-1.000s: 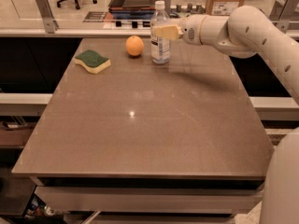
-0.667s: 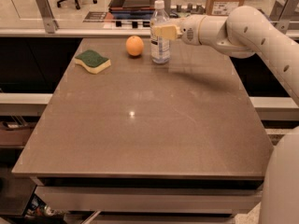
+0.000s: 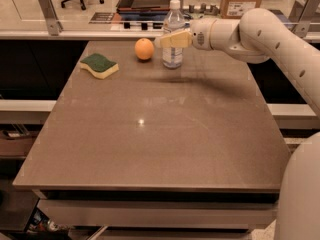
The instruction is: Move blue plastic bottle near orange
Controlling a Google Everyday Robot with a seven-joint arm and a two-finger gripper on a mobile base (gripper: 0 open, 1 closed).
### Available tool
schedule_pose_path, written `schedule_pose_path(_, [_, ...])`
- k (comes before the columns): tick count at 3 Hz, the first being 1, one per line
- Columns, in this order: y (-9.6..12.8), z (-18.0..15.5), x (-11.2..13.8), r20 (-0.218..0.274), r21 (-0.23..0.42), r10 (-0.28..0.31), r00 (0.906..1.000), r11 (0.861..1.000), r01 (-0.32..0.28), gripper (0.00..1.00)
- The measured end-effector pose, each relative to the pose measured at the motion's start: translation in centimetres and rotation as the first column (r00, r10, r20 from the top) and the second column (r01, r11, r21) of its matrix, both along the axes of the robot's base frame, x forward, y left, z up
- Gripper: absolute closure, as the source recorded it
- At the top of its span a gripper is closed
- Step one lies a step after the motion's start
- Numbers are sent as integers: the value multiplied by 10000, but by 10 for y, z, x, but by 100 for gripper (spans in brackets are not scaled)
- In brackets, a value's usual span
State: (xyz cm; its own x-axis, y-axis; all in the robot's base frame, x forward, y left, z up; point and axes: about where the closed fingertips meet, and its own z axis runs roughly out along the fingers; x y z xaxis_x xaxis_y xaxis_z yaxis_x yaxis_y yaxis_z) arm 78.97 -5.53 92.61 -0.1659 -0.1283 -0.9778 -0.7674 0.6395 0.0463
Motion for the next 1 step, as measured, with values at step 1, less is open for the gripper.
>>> schedule_pose_path(1, [0,0,0,0,0,2,10000,10000,-2,0])
